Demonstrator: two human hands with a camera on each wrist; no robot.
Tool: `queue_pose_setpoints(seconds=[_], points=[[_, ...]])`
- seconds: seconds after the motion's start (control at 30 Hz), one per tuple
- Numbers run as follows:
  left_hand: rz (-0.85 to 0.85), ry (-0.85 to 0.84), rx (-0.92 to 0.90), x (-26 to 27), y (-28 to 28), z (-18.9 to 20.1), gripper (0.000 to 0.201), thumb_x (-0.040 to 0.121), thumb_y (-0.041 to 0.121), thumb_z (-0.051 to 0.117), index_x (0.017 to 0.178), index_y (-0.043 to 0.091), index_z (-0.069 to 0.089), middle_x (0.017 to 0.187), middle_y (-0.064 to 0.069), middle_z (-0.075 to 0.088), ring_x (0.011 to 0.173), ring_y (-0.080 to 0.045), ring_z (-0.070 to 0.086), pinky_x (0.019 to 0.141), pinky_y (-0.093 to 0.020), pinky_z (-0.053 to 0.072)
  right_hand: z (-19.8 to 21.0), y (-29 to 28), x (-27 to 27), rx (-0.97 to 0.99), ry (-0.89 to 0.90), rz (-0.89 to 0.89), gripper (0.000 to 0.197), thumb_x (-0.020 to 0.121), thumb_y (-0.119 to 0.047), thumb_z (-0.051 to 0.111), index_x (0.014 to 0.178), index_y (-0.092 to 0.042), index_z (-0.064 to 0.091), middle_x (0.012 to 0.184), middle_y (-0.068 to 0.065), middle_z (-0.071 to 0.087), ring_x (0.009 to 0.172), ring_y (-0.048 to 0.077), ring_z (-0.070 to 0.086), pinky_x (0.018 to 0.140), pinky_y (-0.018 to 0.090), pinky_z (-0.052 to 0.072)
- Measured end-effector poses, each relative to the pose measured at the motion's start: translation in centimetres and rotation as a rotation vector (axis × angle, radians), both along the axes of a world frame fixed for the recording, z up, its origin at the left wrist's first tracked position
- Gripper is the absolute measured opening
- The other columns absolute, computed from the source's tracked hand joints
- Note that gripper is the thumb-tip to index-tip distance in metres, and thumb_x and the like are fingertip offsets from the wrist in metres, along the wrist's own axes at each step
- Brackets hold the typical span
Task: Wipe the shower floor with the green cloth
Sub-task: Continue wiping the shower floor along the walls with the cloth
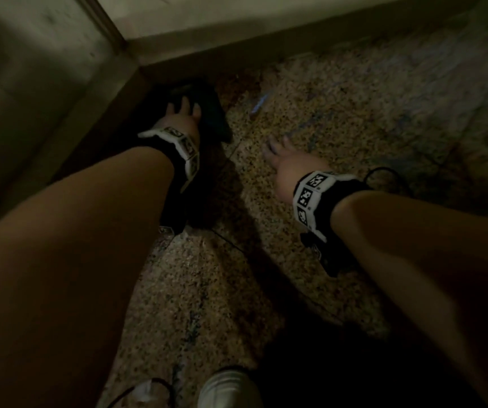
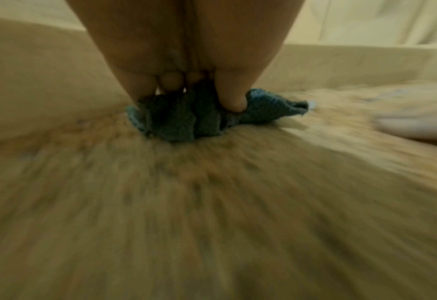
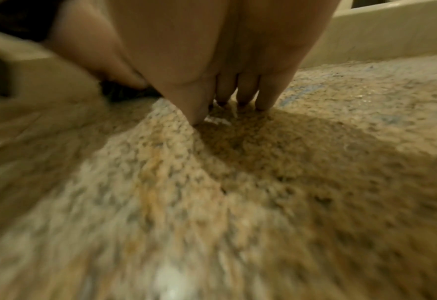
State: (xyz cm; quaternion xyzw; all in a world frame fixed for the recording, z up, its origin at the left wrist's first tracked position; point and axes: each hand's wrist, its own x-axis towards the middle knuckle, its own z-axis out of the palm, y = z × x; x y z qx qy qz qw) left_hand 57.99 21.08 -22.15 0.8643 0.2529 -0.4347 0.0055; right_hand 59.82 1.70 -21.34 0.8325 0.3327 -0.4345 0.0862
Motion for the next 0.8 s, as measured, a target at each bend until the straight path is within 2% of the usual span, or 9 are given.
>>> queue_pose_setpoints(seconds=[0.07, 0.17, 0.27, 0.33, 0.43, 0.53, 0.63, 0.67, 0.8], points=[[-0.032, 0.022, -0.031, -1.6, -1.2, -0.5, 0.078, 0.098, 0.015, 0.047, 0.15, 0.022, -0.01, 0.157, -0.004, -0.018, 0.144, -0.033, -0.011, 0.11, -0.06, 0.02, 0.6, -0.1, 0.1, 0.032, 0.014, -0.005, 0.068, 0.1, -0.009, 0.039, 0.152, -0.019, -0.004, 0.158, -0.001, -0.017, 0.146, 0.022, -0.009, 0.116, 0.044, 0.019], [-0.091, 0.0, -0.114, -3.6, -3.3, -1.3, 0.072, 0.099, 0.006, 0.04, 0.151, 0.019, -0.007, 0.157, -0.005, -0.018, 0.143, -0.035, -0.011, 0.115, -0.053, 0.013, 0.7, -1.5, 1.0, 0.037, -0.035, -0.029, 0.064, 0.102, -0.019, 0.038, 0.152, -0.017, -0.001, 0.159, 0.001, -0.009, 0.146, 0.022, -0.002, 0.117, 0.04, 0.019], [-0.109, 0.002, -0.105, -3.6, -4.3, -1.2, 0.078, 0.096, 0.003, 0.046, 0.151, 0.019, -0.008, 0.157, -0.004, -0.019, 0.143, -0.034, -0.012, 0.114, -0.051, 0.011, -0.1, -4.4, 1.6, -0.027, -0.084, -0.064, 0.069, 0.1, -0.012, 0.04, 0.152, -0.017, -0.006, 0.159, 0.0, -0.013, 0.146, 0.021, -0.009, 0.118, 0.04, 0.016], [-0.144, -0.019, -0.113, -2.5, -4.2, -1.2, 0.078, 0.096, 0.002, 0.046, 0.151, 0.019, -0.007, 0.157, -0.003, -0.018, 0.144, -0.033, -0.011, 0.115, -0.049, 0.011, -0.4, -5.5, 1.7, -0.004, -0.081, -0.042, 0.066, 0.1, -0.007, 0.034, 0.152, -0.015, -0.006, 0.158, 0.001, -0.017, 0.146, 0.02, -0.013, 0.118, 0.04, 0.014], [-0.204, -0.072, -0.132, 0.6, -4.8, -1.1, 0.07, 0.098, 0.002, 0.037, 0.151, 0.021, -0.005, 0.157, -0.002, -0.017, 0.144, -0.031, -0.011, 0.115, -0.048, 0.009, -0.4, -5.6, 1.9, 0.001, -0.059, -0.028, 0.064, 0.1, -0.006, 0.031, 0.151, -0.013, -0.006, 0.158, 0.002, -0.018, 0.145, 0.021, -0.013, 0.118, 0.042, 0.013], [-0.232, -0.107, -0.113, 4.1, -5.9, -0.9, 0.067, 0.099, 0.002, 0.036, 0.152, 0.02, -0.002, 0.158, -0.003, -0.013, 0.145, -0.03, -0.007, 0.115, -0.049, 0.011, -0.8, -5.6, 2.2, 0.02, -0.03, -0.033, 0.063, 0.1, -0.004, 0.029, 0.151, -0.013, -0.008, 0.157, 0.002, -0.021, 0.145, 0.021, -0.015, 0.118, 0.043, 0.011], [-0.287, -0.299, -0.127, 6.2, -6.6, -1.0, 0.058, 0.099, 0.009, 0.035, 0.152, 0.015, 0.011, 0.159, -0.01, -0.001, 0.144, -0.035, 0.004, 0.114, -0.054, 0.016, -1.4, -5.9, 2.5, 0.052, -0.007, -0.053, 0.067, 0.097, 0.001, 0.028, 0.151, -0.017, -0.008, 0.156, -0.001, -0.023, 0.145, 0.019, -0.016, 0.119, 0.04, 0.008], [-0.291, -0.302, -0.129, 6.8, -6.7, -1.1, 0.058, 0.099, 0.009, 0.036, 0.152, 0.015, 0.011, 0.159, -0.01, -0.001, 0.144, -0.035, 0.004, 0.114, -0.055, 0.017, -1.4, -5.9, 2.5, 0.054, 0.003, -0.06, 0.069, 0.096, 0.003, 0.028, 0.151, -0.017, -0.009, 0.156, -0.001, -0.023, 0.144, 0.018, -0.017, 0.119, 0.038, 0.008], [-0.296, -0.118, -0.09, 8.3, -6.3, -1.4, 0.073, 0.098, 0.007, 0.043, 0.151, 0.022, -0.005, 0.158, -0.002, -0.016, 0.145, -0.03, -0.009, 0.113, -0.056, 0.019, -1.6, -6.2, 2.4, 0.095, -0.01, -0.083, 0.067, 0.097, 0.005, 0.024, 0.151, -0.019, -0.009, 0.156, -0.004, -0.023, 0.145, 0.016, -0.016, 0.119, 0.038, 0.012]])
